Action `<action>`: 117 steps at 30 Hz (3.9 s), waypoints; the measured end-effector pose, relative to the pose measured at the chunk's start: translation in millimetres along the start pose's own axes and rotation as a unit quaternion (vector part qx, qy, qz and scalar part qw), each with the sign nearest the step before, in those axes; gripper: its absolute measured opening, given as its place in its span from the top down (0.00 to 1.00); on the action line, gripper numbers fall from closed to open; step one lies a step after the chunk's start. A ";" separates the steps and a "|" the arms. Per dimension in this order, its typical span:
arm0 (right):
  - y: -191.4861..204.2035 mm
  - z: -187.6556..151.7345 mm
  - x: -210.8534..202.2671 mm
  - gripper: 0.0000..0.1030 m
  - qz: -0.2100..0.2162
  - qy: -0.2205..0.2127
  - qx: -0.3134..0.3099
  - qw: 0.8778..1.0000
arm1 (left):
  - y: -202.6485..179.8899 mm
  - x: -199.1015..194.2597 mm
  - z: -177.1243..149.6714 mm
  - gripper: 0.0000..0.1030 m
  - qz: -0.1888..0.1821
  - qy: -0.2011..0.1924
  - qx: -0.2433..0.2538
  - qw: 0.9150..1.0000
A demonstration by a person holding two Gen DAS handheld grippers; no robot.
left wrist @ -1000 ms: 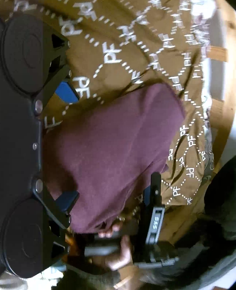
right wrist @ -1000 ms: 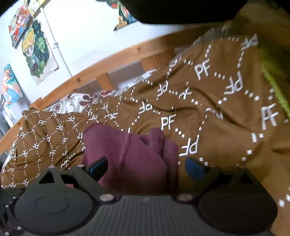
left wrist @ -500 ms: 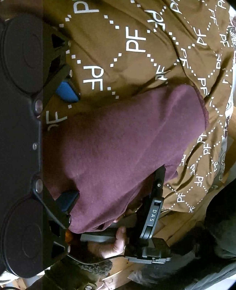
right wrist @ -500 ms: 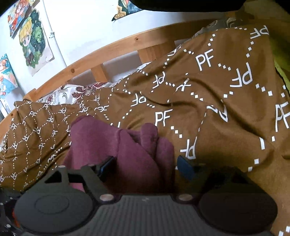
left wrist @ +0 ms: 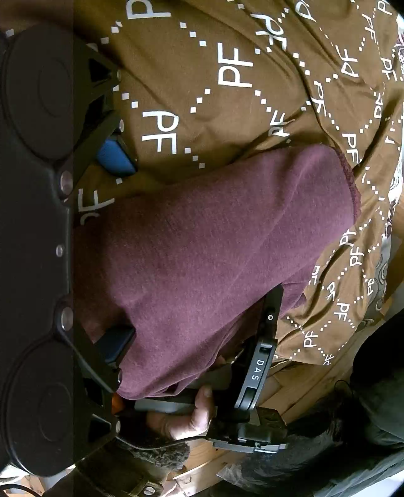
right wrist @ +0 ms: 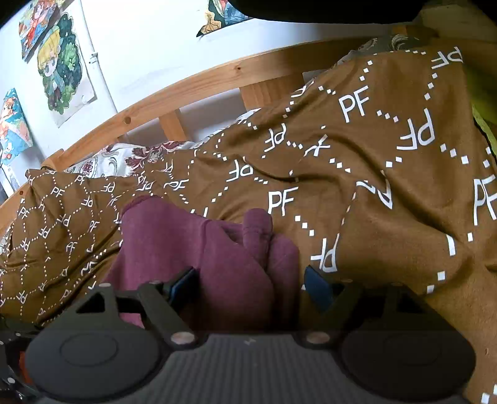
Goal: Fold small clothes
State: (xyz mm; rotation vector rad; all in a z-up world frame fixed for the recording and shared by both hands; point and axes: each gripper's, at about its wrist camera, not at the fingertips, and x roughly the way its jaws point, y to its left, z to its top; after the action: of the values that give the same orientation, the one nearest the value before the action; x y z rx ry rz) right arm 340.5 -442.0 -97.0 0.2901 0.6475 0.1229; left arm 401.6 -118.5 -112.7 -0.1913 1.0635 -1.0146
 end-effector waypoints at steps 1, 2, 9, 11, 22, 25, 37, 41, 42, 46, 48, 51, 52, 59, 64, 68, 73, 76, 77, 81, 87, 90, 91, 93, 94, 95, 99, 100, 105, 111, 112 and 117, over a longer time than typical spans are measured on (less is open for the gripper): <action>0.4 0.0 0.2 0.22 0.000 0.000 -0.002 1.000 | 0.1 0.1 0.0 0.01 0.000 0.000 0.000 1.000; 1.2 -0.3 0.3 0.21 -0.001 0.001 -0.006 1.000 | -0.2 0.5 0.2 0.01 0.001 0.001 0.000 1.000; 5.0 -0.7 1.1 0.15 0.004 0.006 -0.016 1.000 | -2.2 1.4 0.8 0.01 0.003 0.001 0.000 1.000; 4.5 -0.4 1.4 0.15 0.004 0.007 -0.015 1.000 | -2.5 1.3 0.3 0.01 0.003 0.001 0.001 1.000; 7.0 -4.6 -0.1 0.47 0.002 0.013 -0.008 1.000 | -3.1 -2.0 -3.3 0.07 -0.006 -0.006 -0.002 1.000; 6.8 -5.2 -0.8 0.58 0.004 0.011 0.003 1.000 | -4.3 -4.8 -4.3 0.14 -0.012 -0.008 -0.003 1.000; 45.0 4.3 -31.3 0.82 -0.009 -0.025 -0.012 1.000 | -15.1 -24.0 -9.4 0.54 -0.003 -0.023 0.029 0.999; 68.9 15.8 -47.5 0.82 0.004 -0.049 -0.025 0.998 | -18.9 -43.2 -11.9 0.56 0.000 -0.037 0.044 0.998; 75.8 18.9 -51.3 0.82 0.009 -0.055 -0.029 0.998 | -21.1 -50.2 -12.0 0.56 0.008 -0.044 0.054 0.998; 101.3 32.7 -52.7 0.82 0.036 -0.074 -0.029 0.996 | -11.8 -84.2 -9.5 0.56 0.021 -0.062 0.051 0.997; 112.6 38.9 -43.5 0.82 0.054 -0.075 -0.022 0.995 | 1.3 -101.6 -10.2 0.55 0.025 -0.064 0.035 0.997; 135.3 44.2 -18.5 0.82 0.078 -0.074 -0.027 0.994 | 22.4 -130.0 -11.9 0.55 0.049 -0.074 0.019 0.996; 142.0 43.6 -11.5 0.82 0.085 -0.073 -0.026 0.993 | 28.7 -139.5 -13.6 0.55 0.065 -0.080 0.017 0.994; 185.6 43.4 55.1 0.82 0.134 -0.061 -0.010 0.989 | 64.3 -172.4 -20.5 0.55 0.130 -0.098 -0.004 0.987; 195.6 37.0 86.7 0.82 0.131 -0.042 0.000 0.990 | 85.6 -172.8 -26.3 0.54 0.131 -0.088 -0.030 0.987; 185.6 24.8 99.2 0.81 0.114 -0.031 0.010 0.993 | 94.5 -165.2 -29.9 0.52 0.140 -0.083 -0.031 0.986; 167.5 11.4 110.9 0.78 0.098 -0.025 0.038 0.994 | 104.0 -163.1 -31.2 0.48 0.136 -0.080 -0.050 0.986; 164.4 7.2 112.5 0.74 0.097 -0.027 0.041 0.994 | 103.5 -160.9 -29.6 0.45 0.139 -0.079 -0.049 0.986; 164.1 6.3 112.6 0.72 0.095 -0.028 0.041 0.994 | 102.7 -160.4 -29.5 0.42 0.142 -0.079 -0.047 0.986; 161.9 4.0 111.9 0.52 0.081 -0.029 0.039 0.996 | 101.1 -160.7 -30.3 0.27 0.163 -0.077 -0.045 0.983; 157.2 -0.8 105.2 0.26 0.061 -0.027 0.033 0.997 | 98.9 -161.7 -26.4 0.12 0.187 -0.082 -0.056 0.977; 158.4 -3.8 99.1 0.15 0.056 -0.028 0.023 0.998 | 96.2 -165.8 -25.5 0.05 0.197 -0.101 -0.062 0.973; 159.3 -4.3 97.3 0.12 0.054 -0.028 0.019 0.998 | 95.1 -167.4 -25.6 0.04 0.203 -0.108 -0.063 0.971; 161.1 -6.4 92.3 0.06 0.046 -0.032 0.010 0.998 | 93.1 -169.2 -25.6 0.01 0.222 -0.121 -0.069 0.965; 161.9 -7.2 89.6 0.04 0.042 -0.035 0.006 0.998 | 92.4 -169.7 -26.2 0.01 0.233 -0.127 -0.072 0.961; 162.4 -8.3 87.1 0.03 0.038 -0.038 0.002 0.999 | 92.0 -169.2 -26.5 0.01 0.243 -0.129 -0.076 0.958; 165.3 -10.3 79.9 0.01 0.012 -0.040 -0.013 0.999 | 88.7 -164.2 -26.2 0.01 0.270 -0.119 -0.076 0.952; 165.4 -11.0 77.7 0.01 0.007 -0.041 -0.017 0.999 | 86.4 -164.8 -26.1 0.01 0.274 -0.121 -0.075 0.951; 164.8 -13.1 59.5 0.01 0.001 -0.050 -0.018 0.999 | 74.6 -166.9 -24.6 0.01 0.302 -0.122 -0.060 0.944; 170.7 -16.9 28.6 0.00 -0.008 -0.067 -0.033 0.997 | 48.7 -181.6 -30.7 0.01 0.345 -0.154 -0.043 0.925; 172.1 -17.5 22.9 0.00 -0.009 -0.072 -0.034 0.997 | 44.4 -184.0 -31.5 0.01 0.350 -0.159 -0.041 0.922; 179.3 -21.7 -12.0 0.00 -0.012 -0.095 -0.030 0.995 | 17.3 -197.1 -38.1 0.01 0.375 -0.177 -0.027 0.910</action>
State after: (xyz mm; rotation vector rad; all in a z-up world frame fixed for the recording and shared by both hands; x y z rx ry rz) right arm 313.7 -268.6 -52.2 0.2323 0.4581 0.0900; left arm 361.2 54.4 -17.3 0.0016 0.7277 -0.2369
